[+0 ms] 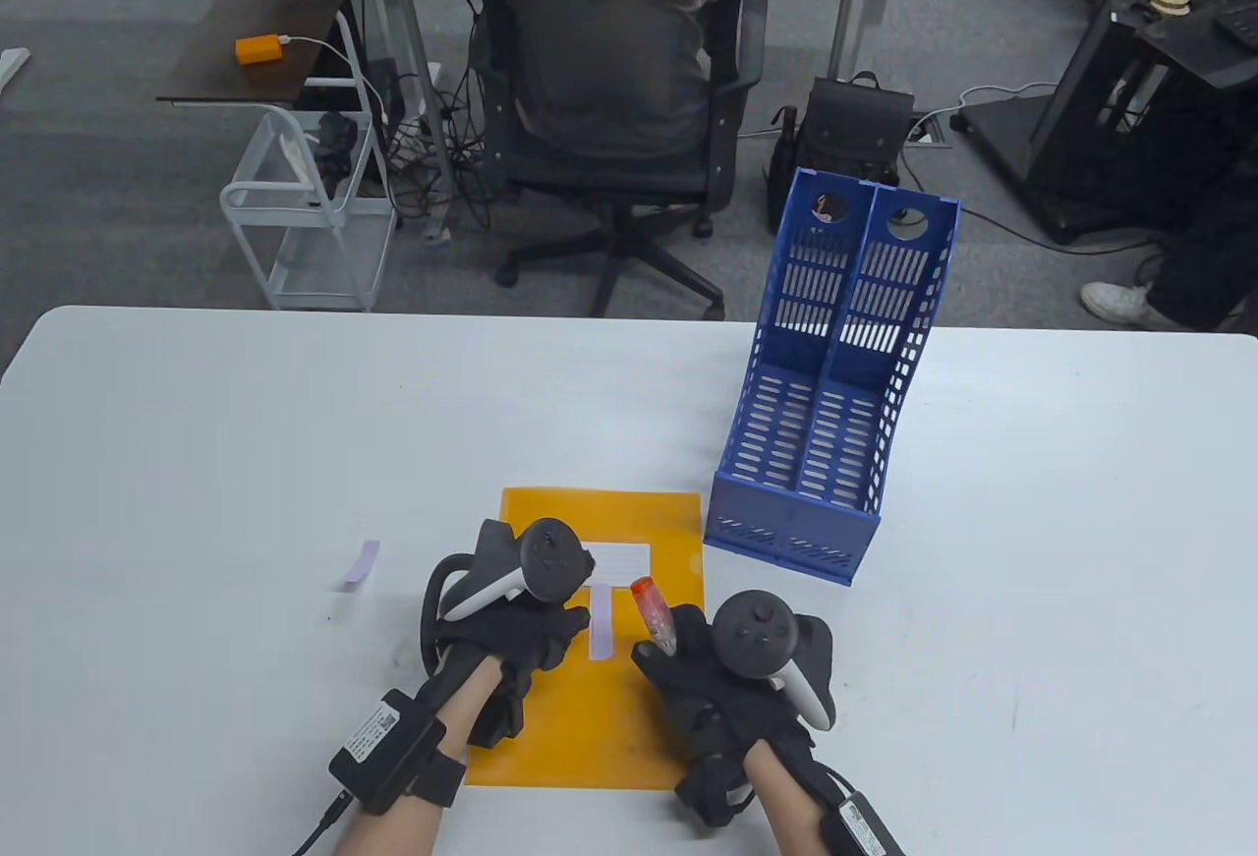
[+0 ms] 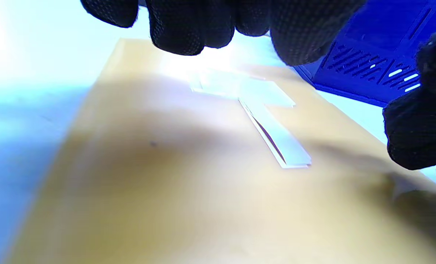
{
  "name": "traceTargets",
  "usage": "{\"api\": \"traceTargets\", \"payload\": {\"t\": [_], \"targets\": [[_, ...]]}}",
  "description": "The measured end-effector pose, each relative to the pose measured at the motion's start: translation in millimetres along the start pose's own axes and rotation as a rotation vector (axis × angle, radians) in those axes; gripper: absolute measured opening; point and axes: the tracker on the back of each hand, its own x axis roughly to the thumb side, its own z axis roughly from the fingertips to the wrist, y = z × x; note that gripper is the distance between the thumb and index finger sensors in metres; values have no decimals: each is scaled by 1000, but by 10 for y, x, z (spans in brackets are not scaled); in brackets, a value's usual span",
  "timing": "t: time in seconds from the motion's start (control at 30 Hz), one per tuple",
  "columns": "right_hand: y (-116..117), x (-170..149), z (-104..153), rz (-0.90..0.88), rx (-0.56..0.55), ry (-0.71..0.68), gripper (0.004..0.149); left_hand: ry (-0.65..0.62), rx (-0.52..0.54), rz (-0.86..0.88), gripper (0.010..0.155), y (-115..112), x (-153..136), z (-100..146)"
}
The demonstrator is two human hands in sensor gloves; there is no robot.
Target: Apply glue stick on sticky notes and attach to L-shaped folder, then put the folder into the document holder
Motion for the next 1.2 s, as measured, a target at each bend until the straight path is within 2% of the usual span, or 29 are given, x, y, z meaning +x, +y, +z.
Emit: {"api": "traceTargets", "payload": {"t": [0.13,0.23,0.43,0.5,0.57,0.77,1.0,1.2], "targets": [[-54,40,32,39,-80,-31,57,45,53,-121,47,161,-115,209],[-79,83,49,84,-133,-54,60,105,90,-215,44,226,-267,360],[-58,101,49,90,-129,-79,61,229,132,-343,50,253,-673,566],[-55,107,47,92,-124,-86,62,257,122,-350,55,239,-815,606],[-50,110,45,99,-122,-93,62,307,127,-373,67,209,-995,647],[-29,123,44,96,-109,-111,62,461,134,-497,77,90,-1388,606],[11,159,52,94,-86,-134,62,490,158,-459,62,-60,-1575,411],[45,165,48,93,-64,-141,62,534,220,-443,47,-38,-1638,360]]}}
